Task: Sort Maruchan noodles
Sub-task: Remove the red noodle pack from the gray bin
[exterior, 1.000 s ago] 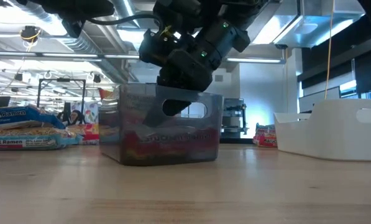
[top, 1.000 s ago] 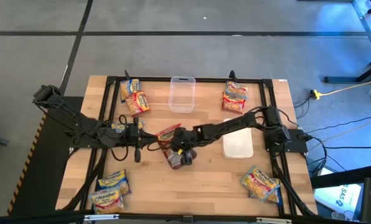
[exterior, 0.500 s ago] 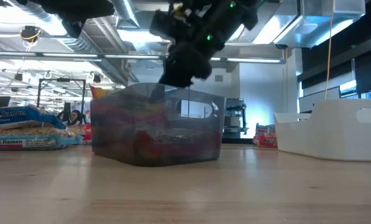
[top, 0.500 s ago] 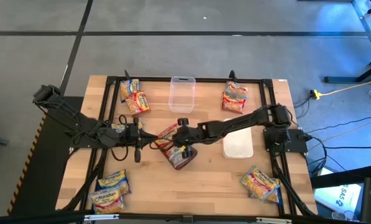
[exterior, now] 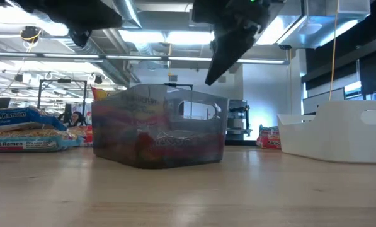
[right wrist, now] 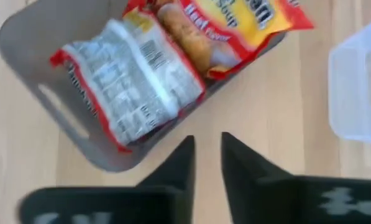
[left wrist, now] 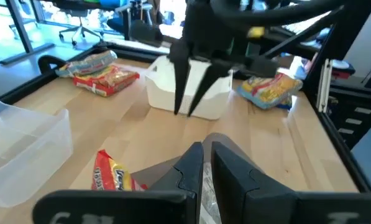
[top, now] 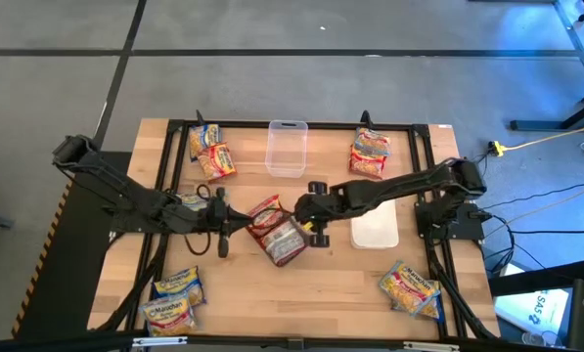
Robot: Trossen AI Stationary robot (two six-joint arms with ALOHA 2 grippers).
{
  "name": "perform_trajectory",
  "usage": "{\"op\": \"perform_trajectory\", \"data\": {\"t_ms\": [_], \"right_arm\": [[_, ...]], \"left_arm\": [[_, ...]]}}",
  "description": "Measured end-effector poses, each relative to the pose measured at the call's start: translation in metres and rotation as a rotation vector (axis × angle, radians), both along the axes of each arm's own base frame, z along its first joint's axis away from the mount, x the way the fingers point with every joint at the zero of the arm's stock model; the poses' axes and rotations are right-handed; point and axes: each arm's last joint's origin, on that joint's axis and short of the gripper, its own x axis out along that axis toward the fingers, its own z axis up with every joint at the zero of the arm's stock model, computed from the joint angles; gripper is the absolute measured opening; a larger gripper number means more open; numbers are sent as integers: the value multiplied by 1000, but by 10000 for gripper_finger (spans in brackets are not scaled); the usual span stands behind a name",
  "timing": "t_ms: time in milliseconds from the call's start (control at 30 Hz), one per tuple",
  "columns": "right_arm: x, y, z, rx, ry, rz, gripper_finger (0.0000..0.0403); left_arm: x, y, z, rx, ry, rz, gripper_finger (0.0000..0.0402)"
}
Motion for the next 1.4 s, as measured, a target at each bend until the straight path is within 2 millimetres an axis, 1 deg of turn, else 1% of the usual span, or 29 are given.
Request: {"op": "perform_trajectory", "data": {"t_ms": [133,267,333,433,567,767,833,933,1033,1167,1267,1333,1400], "right_arm": [[-3,17,-6,1,-6,54,133],[-17,31,-22,-36,64,90,197],[-24,36,-29,-42,85,103,220],[-32,41,-41,-54,100,83,242],[-34,38,-48,-67,85,43,249],[-30,39,-47,-75,39,31,241],[-30,39,-47,-71,34,25,238],[-30,39,-47,-66,31,15,237],[-30,39,-47,-61,30,4,237],[-30,39,-47,-62,34,3,237],[-30,38,-47,-75,30,-3,237],[-30,38,-47,-91,26,-11,237],[-30,38,-47,-99,25,-14,237]], "left_arm": [[11,-1,-9,-25,31,-35,29],[16,-1,-11,-60,94,-91,34],[16,-1,-9,-68,145,-90,35],[14,-1,-6,-68,200,-81,36],[15,1,-6,-63,201,-66,36],[19,2,2,-77,115,-34,36],[20,5,4,-75,89,12,36],[22,12,2,-76,106,33,43],[26,22,1,-112,124,8,69],[32,39,-2,-183,162,2,123],[41,53,3,-229,258,34,162],[48,62,7,-254,378,80,181],[56,71,9,-280,515,130,190]]}}
